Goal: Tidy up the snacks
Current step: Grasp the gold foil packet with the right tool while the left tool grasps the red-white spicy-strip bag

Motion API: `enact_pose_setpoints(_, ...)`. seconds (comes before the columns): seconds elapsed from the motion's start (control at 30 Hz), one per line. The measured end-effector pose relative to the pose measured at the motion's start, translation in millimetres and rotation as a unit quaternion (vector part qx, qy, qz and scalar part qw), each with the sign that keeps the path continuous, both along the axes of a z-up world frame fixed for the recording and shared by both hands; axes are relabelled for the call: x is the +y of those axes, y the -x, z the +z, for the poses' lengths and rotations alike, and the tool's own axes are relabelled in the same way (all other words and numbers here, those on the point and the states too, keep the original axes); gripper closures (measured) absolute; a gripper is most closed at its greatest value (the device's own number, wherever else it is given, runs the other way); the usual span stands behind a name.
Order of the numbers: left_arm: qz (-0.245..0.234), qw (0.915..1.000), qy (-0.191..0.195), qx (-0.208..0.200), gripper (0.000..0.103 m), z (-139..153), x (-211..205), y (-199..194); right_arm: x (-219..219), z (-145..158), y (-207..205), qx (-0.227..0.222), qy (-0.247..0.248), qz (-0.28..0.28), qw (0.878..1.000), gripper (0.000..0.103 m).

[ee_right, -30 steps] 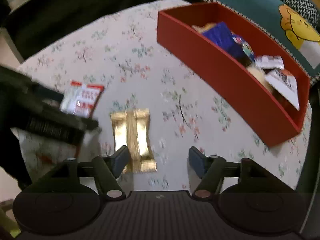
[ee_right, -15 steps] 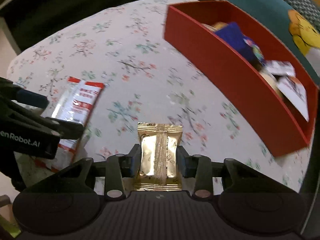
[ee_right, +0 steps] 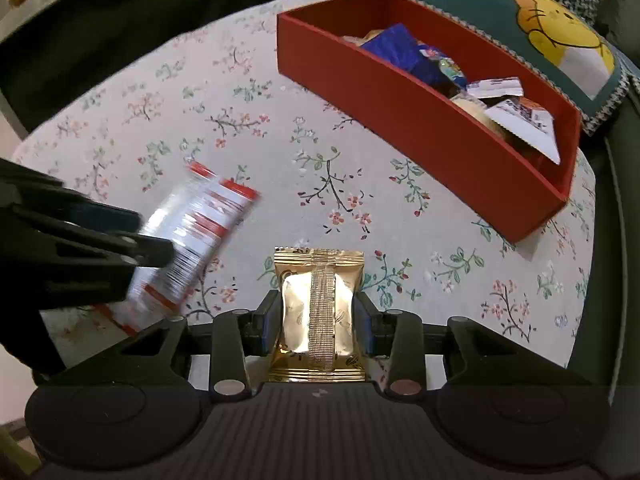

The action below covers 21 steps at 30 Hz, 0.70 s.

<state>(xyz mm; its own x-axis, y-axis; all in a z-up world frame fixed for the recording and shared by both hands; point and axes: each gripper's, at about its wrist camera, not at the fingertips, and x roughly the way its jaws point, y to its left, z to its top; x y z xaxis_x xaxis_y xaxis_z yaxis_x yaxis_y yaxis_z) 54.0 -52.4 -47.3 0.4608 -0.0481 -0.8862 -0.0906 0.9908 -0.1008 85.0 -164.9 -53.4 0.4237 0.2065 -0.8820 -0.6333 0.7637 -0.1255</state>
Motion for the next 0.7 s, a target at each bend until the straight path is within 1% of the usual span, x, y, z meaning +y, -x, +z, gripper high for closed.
enact_pose_setpoints(0.03,-0.007,0.9999,-0.009,0.000,0.031,-1.1,-3.1,-0.9,-2.7,0.2,0.6,0.001,-0.003,-0.006,1.000,0.056)
enact_pose_setpoints(0.07,-0.004,1.0000,-0.009,0.000,0.030,-1.1,-3.5,-0.8,-5.4,-0.6,0.4,0.001,-0.002,-0.013,1.000,0.056)
enact_pose_setpoints(0.1,-0.003,1.0000,-0.007,0.002,0.023,-1.3,-4.1,-1.4,-9.5,-1.3,0.0,0.002,-0.002,-0.022,1.000,0.056)
enact_pose_setpoints(0.13,-0.004,1.0000,-0.002,0.004,0.013,-1.8,-5.1,-2.1,-12.4,-1.7,-0.7,0.003,-0.003,-0.028,1.000,0.056)
enact_pose_setpoints(0.2,0.005,0.9998,0.013,0.015,0.000,-4.0,-8.9,-3.3,-19.3,-1.9,-1.4,0.004,-0.005,-0.040,0.999,0.056)
enact_pose_setpoints(0.23,0.005,0.9997,0.017,0.017,0.000,-5.7,-12.4,-3.7,-22.2,-1.7,-2.0,0.004,-0.005,-0.045,0.999,0.056)
enact_pose_setpoints(0.33,-0.014,0.9991,-0.027,0.030,0.000,-15.9,-28.9,0.0,-27.8,-1.2,-5.9,0.004,-0.009,-0.058,0.998,0.056)
enact_pose_setpoints(0.37,-0.017,0.9990,-0.034,0.023,0.000,-17.8,-29.7,3.2,-29.2,-1.8,-6.9,0.004,-0.010,-0.060,0.998,0.056)
enact_pose_setpoints(0.43,-0.015,0.9991,-0.034,0.022,0.000,-15.3,-25.6,3.8,-30.7,-1.9,-7.3,0.007,-0.013,-0.061,0.998,0.056)
enact_pose_setpoints(0.47,-0.008,0.9993,-0.028,0.022,0.001,-13.2,-20.9,3.5,-30.4,-2.1,-7.2,0.009,-0.015,-0.059,0.998,0.056)
enact_pose_setpoints(0.5,-0.002,0.9995,-0.023,0.022,0.010,-11.5,-16.8,3.3,-30.0,-1.9,-7.2,0.010,-0.016,-0.057,0.998,0.056)
enact_pose_setpoints(0.53,0.002,0.9996,-0.021,0.020,0.012,-9.8,-12.2,3.7,-29.5,-1.2,-7.0,0.009,-0.017,-0.055,0.998,0.056)
enact_pose_setpoints(0.63,0.014,0.9996,-0.012,0.019,0.015,-6.7,-1.5,3.1,-28.7,3.2,-5.9,0.006,-0.024,-0.052,0.998,0.056)
enact_pose_setpoints(0.7,0.019,0.9997,-0.002,0.014,0.016,-4.0,3.0,3.2,-28.9,6.2,-5.3,0.003,-0.028,-0.051,0.998,0.056)
